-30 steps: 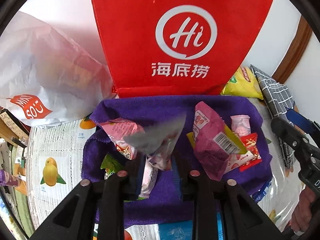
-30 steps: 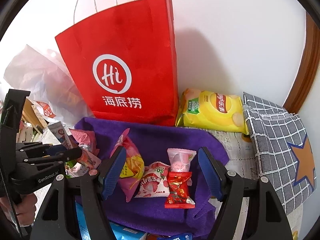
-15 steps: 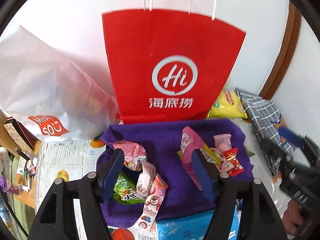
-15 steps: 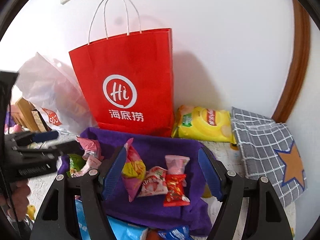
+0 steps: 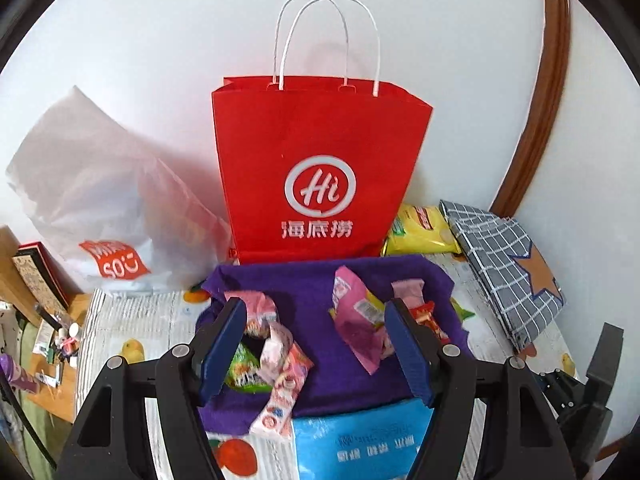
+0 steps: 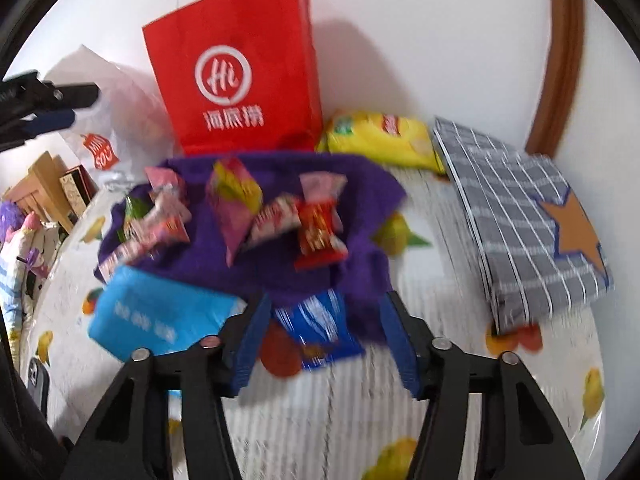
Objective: Organize snacks
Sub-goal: 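Pull both tools back from the towel toward the remaining snacks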
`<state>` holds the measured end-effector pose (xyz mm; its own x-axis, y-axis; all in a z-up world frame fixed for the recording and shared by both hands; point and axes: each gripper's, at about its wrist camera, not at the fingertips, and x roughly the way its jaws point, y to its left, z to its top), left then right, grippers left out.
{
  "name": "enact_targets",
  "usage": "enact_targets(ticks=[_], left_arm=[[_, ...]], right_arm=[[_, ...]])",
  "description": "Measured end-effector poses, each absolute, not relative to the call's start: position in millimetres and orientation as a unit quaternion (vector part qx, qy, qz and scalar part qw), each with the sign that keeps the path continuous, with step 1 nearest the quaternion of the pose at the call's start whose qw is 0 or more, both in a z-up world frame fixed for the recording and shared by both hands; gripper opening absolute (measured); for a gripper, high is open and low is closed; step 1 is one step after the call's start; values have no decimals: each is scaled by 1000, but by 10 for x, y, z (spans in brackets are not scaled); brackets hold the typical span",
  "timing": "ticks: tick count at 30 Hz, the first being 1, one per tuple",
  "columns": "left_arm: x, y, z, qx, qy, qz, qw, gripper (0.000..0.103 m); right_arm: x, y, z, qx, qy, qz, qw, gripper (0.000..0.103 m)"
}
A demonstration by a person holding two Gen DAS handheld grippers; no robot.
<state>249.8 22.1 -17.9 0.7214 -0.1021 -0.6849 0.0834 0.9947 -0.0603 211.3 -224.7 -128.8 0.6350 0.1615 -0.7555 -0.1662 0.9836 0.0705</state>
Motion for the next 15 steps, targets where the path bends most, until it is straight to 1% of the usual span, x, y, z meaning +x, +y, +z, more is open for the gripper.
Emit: enact_targets(ticks=[7,11,15], left_arm=[[2197,167,-279,7,379,-36,925,70],[1988,159,-306,13,377,-31,926,70],[1836,192,-358,18,376,-21,926,70]], right_arm=[[1899,-2388,-1445,29,417,80,905,53],[1811,-2369,-1462,16,405,69,912,52],[1737,-2330,-1405,-7,372,55,927,51]])
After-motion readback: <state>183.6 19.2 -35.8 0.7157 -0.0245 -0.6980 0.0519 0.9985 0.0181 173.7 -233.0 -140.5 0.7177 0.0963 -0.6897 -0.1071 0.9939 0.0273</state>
